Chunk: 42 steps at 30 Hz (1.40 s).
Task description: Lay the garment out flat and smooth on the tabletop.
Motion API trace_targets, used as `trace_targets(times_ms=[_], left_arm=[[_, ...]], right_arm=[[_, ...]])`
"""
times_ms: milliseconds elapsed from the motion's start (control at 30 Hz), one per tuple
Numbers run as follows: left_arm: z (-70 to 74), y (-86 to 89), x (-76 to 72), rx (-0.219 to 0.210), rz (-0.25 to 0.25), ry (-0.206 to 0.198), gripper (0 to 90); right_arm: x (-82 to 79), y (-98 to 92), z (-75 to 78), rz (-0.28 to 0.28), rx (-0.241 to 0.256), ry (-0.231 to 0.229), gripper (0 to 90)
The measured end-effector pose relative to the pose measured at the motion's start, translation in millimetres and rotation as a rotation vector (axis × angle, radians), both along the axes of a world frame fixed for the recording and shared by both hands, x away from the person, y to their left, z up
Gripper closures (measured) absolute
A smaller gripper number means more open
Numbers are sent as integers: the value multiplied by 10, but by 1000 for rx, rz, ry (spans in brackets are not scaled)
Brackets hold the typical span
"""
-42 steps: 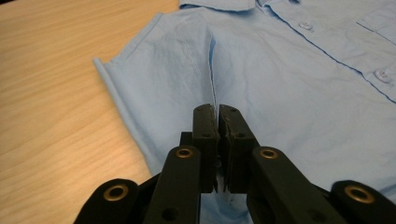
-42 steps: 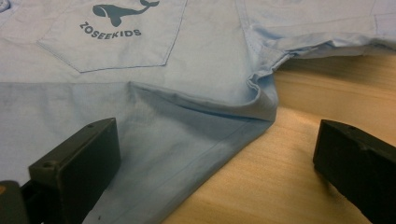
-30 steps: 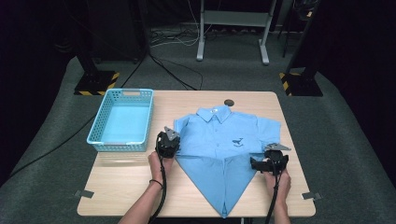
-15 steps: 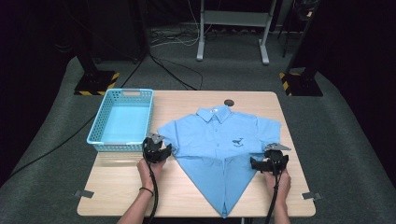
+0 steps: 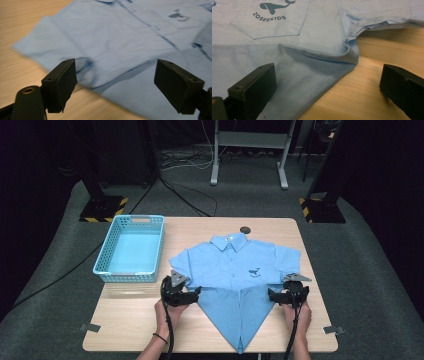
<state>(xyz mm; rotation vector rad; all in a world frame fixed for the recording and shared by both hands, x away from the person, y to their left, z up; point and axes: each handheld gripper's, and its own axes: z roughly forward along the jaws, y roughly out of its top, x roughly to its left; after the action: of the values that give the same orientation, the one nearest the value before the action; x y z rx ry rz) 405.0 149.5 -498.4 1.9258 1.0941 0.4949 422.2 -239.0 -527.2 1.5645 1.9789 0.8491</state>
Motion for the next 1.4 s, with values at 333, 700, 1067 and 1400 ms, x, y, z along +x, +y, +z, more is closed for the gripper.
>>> trace_targets(times_ms=[333,700,1067,1400], left_arm=[[-235,-537,376,45,-174,116,58],[-264,-78,530,16,9,145,52],[-285,244,463,4,113,137,17],[-144,77,159,-19,21,68,1]], right_arm=[[-4,0,0,0,-1,0,4],[-1,-2,1,2,0,1,3],[-1,-3,1,-4,0,2,2],[-21,6,10,26,0,3,0]])
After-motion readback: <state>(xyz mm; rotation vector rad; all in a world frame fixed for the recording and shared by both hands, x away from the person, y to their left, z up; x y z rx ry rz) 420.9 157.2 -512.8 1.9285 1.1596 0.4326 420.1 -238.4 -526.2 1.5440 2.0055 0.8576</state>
